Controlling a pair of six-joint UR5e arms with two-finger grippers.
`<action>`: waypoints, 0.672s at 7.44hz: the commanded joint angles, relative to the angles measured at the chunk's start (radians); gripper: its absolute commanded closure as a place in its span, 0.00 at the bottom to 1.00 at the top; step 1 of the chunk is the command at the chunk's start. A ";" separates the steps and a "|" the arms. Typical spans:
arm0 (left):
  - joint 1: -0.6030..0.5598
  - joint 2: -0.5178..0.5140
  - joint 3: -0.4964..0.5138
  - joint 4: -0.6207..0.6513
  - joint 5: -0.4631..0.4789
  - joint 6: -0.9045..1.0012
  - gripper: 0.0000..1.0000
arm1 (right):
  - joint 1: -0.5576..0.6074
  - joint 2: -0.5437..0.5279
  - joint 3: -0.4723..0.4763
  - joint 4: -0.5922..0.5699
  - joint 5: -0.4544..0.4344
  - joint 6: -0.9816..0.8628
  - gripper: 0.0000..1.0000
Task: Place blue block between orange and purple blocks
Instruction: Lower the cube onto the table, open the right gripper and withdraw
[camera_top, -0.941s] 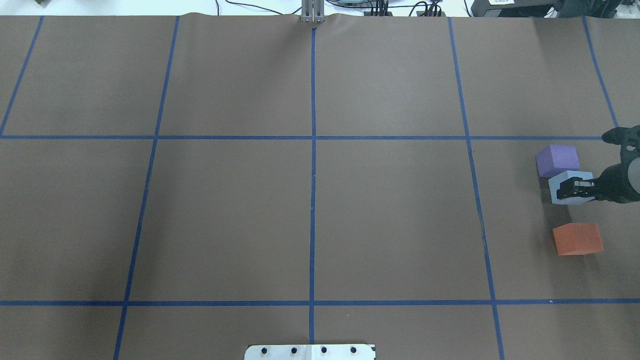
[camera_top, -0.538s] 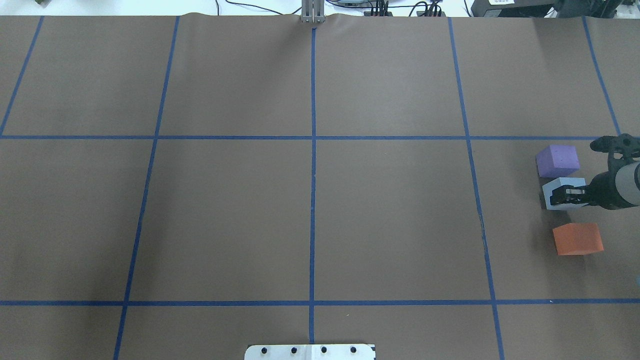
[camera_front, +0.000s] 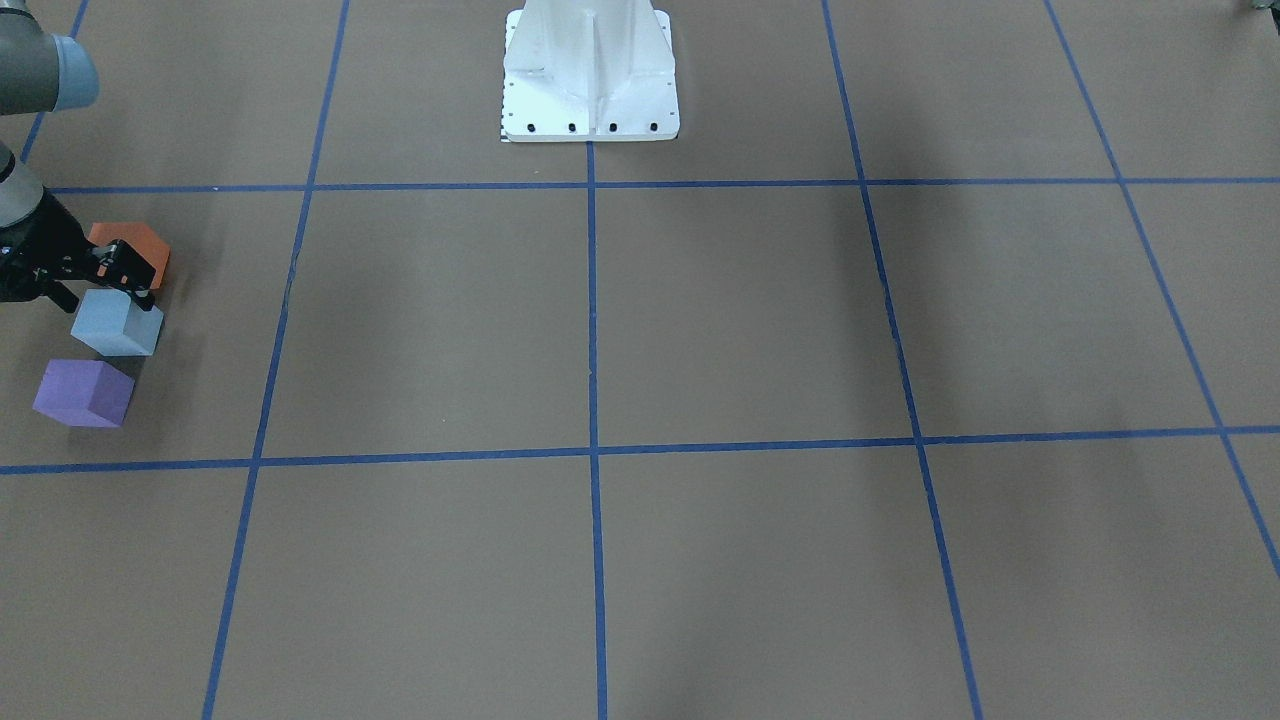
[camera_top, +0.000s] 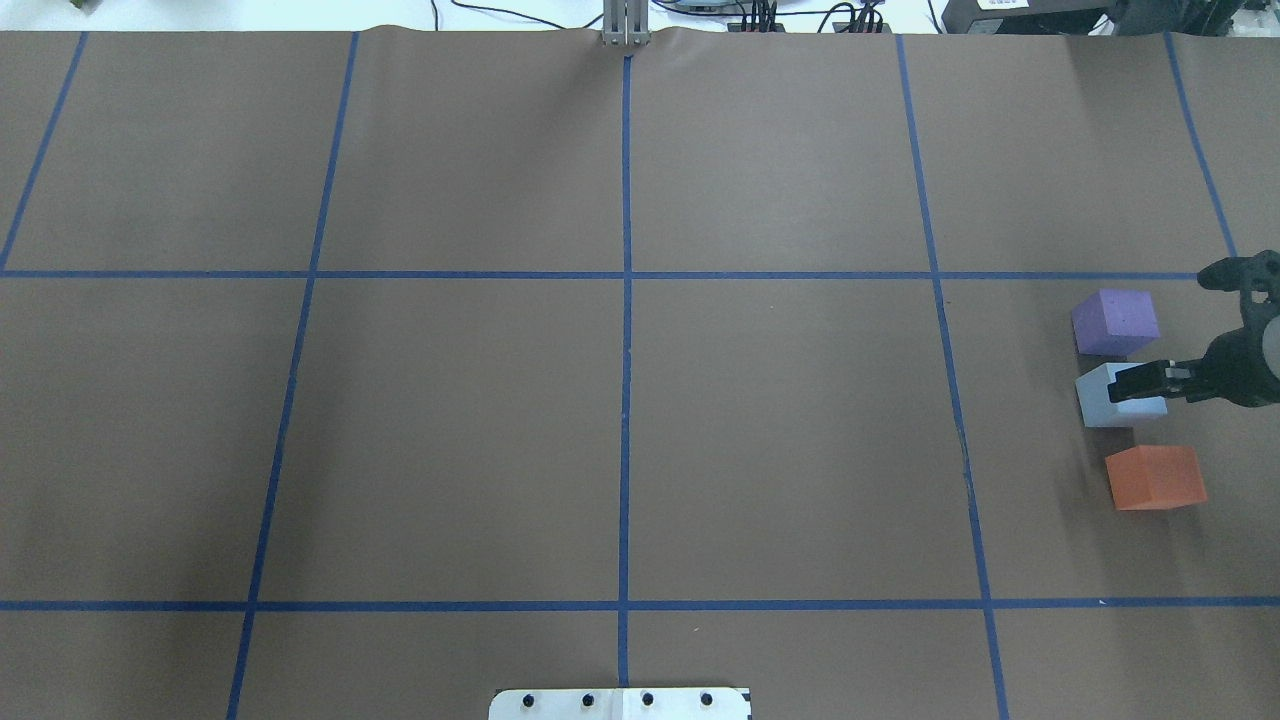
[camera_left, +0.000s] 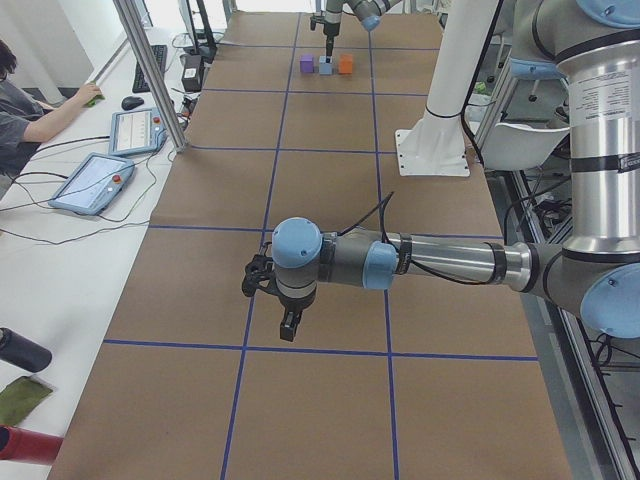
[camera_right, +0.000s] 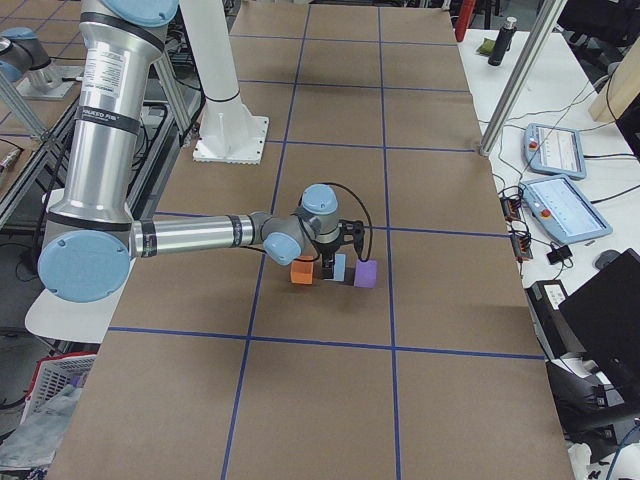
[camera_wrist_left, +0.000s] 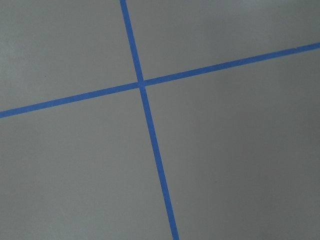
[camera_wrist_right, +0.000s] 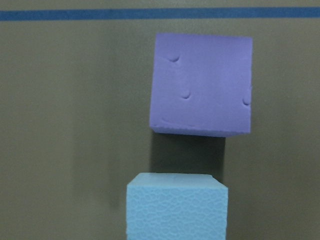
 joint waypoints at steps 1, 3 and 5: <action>0.000 0.008 -0.002 0.000 0.000 0.001 0.00 | 0.189 0.001 0.091 -0.219 0.084 -0.255 0.00; 0.000 0.008 0.000 0.000 0.002 0.000 0.00 | 0.448 0.006 0.126 -0.478 0.179 -0.674 0.00; 0.000 0.009 0.002 0.000 0.005 0.003 0.00 | 0.577 -0.041 0.116 -0.615 0.184 -0.946 0.00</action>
